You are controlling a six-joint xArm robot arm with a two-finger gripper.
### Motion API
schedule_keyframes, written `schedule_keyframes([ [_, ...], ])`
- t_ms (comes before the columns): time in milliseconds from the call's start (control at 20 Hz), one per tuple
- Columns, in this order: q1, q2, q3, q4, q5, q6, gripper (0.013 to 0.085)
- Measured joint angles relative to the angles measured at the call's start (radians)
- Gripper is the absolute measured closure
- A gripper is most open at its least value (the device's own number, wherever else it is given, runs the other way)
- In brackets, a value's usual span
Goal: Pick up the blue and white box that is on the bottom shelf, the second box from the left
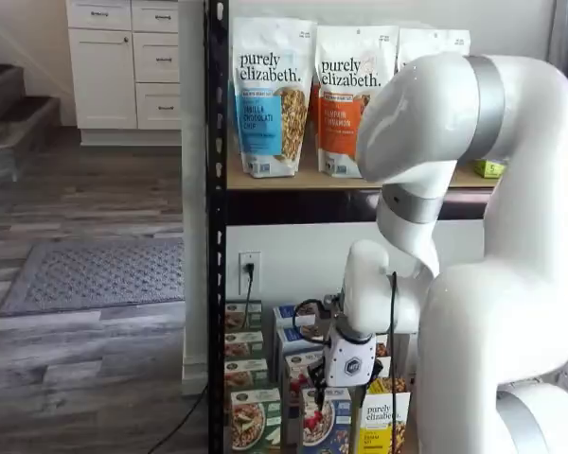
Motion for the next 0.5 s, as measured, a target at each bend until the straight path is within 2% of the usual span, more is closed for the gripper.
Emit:
schedule_keyframes([
  [200, -0.008, 0.046, -0.031, -0.136, -0.025, 0.125, 0.0130],
  [500, -0.009, 0.098, -0.072, -0.186, -0.053, 0.172, 0.0130],
])
